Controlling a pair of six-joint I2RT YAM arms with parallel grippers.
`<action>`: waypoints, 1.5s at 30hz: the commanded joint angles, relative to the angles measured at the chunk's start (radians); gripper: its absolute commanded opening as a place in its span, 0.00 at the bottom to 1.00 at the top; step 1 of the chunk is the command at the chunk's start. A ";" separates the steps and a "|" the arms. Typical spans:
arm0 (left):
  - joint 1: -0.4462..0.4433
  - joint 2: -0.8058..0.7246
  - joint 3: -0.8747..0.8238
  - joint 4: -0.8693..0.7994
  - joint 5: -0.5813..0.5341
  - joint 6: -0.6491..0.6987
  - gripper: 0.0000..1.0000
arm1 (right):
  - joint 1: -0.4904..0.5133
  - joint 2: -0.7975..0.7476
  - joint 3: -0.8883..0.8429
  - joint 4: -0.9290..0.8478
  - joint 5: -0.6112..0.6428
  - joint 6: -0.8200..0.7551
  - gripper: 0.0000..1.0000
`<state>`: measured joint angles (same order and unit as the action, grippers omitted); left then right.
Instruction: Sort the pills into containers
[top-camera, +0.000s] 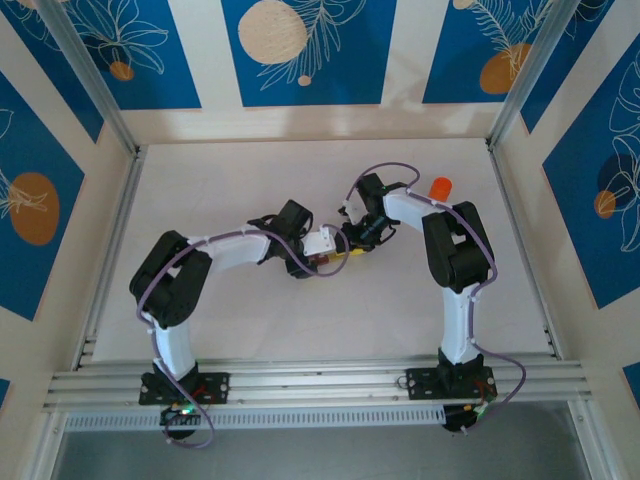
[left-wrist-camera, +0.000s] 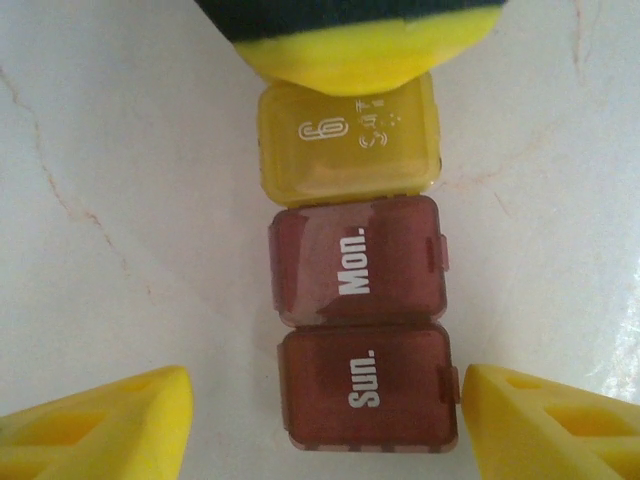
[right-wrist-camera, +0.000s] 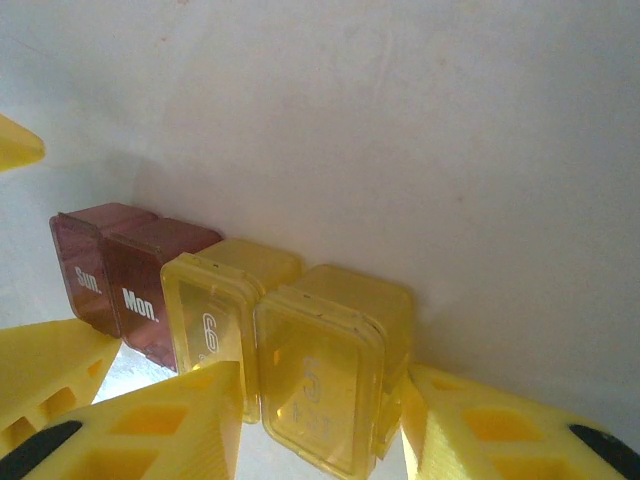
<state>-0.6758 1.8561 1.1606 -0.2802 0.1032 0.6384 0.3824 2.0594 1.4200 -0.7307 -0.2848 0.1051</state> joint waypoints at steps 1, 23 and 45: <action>-0.010 0.018 0.028 -0.038 0.028 0.009 0.71 | 0.012 0.045 -0.003 -0.015 0.097 -0.015 0.43; 0.001 0.035 0.060 -0.059 0.049 -0.020 0.62 | 0.023 0.059 0.003 -0.037 0.153 -0.028 0.43; 0.088 0.008 0.083 -0.118 0.100 -0.096 0.50 | 0.036 0.090 0.025 -0.078 0.265 -0.044 0.43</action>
<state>-0.6144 1.8847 1.2171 -0.3744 0.2073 0.5560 0.4133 2.0670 1.4719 -0.7830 -0.1799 0.0826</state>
